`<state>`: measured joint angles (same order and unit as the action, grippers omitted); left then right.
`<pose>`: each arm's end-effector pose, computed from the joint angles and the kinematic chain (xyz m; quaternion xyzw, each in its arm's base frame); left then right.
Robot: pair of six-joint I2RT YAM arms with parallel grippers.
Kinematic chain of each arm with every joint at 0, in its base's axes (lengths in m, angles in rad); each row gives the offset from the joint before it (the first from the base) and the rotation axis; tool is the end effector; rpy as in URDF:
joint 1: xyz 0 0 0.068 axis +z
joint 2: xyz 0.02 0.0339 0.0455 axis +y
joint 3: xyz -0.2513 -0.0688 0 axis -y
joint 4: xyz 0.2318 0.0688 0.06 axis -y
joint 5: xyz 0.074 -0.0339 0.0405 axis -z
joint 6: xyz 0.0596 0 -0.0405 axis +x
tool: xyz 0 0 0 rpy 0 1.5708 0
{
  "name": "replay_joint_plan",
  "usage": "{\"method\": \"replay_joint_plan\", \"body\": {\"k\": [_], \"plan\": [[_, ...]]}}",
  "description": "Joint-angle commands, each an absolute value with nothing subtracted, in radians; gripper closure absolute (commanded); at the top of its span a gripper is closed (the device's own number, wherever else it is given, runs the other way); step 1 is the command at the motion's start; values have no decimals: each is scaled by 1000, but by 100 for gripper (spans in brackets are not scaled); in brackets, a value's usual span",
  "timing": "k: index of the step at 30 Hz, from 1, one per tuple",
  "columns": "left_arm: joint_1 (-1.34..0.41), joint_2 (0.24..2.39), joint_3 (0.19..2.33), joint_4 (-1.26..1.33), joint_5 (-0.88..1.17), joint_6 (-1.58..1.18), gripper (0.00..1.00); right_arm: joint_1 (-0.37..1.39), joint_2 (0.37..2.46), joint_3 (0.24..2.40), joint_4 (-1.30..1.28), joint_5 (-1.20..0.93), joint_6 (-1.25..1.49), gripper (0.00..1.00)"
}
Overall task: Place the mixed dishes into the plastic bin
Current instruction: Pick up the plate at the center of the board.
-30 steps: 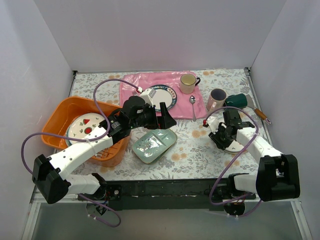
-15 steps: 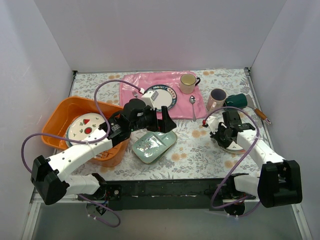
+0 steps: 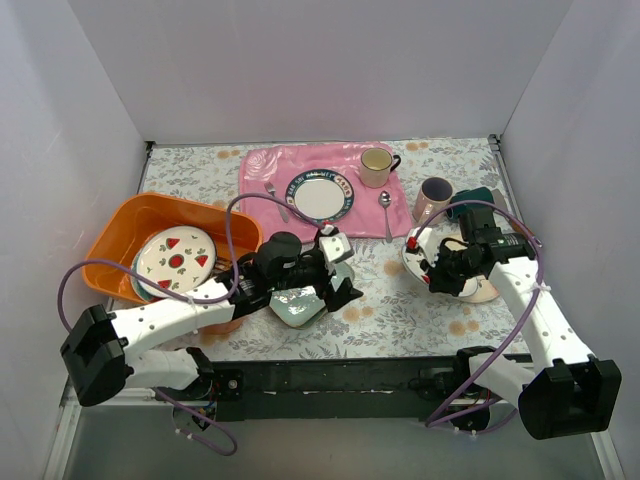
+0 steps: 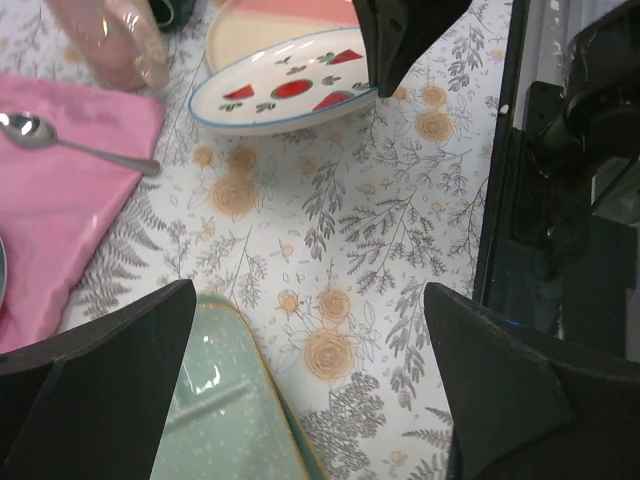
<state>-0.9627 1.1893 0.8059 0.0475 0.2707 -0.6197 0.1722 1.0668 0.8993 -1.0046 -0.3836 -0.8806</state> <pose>0.1514 -0.2454 0.2723 0.2149 0.7827 -0.4853 0.3250 0.1808 0.0541 0.2349 -0.5161 0.8130 0.1078 0.2471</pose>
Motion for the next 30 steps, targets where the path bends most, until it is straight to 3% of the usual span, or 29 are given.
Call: {"method": "replay_joint_plan", "body": {"k": [1,22,30], "plan": [[-982,1250,798,241,397,-368,2,175,1045,974,-1092,-549,-948,99],[-1043,1677,1032,356,413,-193,2,175,1042,1014,-1178,-696,-988,99],[-1080,1766,1107,262,379,-160,14,175,1045,1040,-1204,-738,-989,99]]}}
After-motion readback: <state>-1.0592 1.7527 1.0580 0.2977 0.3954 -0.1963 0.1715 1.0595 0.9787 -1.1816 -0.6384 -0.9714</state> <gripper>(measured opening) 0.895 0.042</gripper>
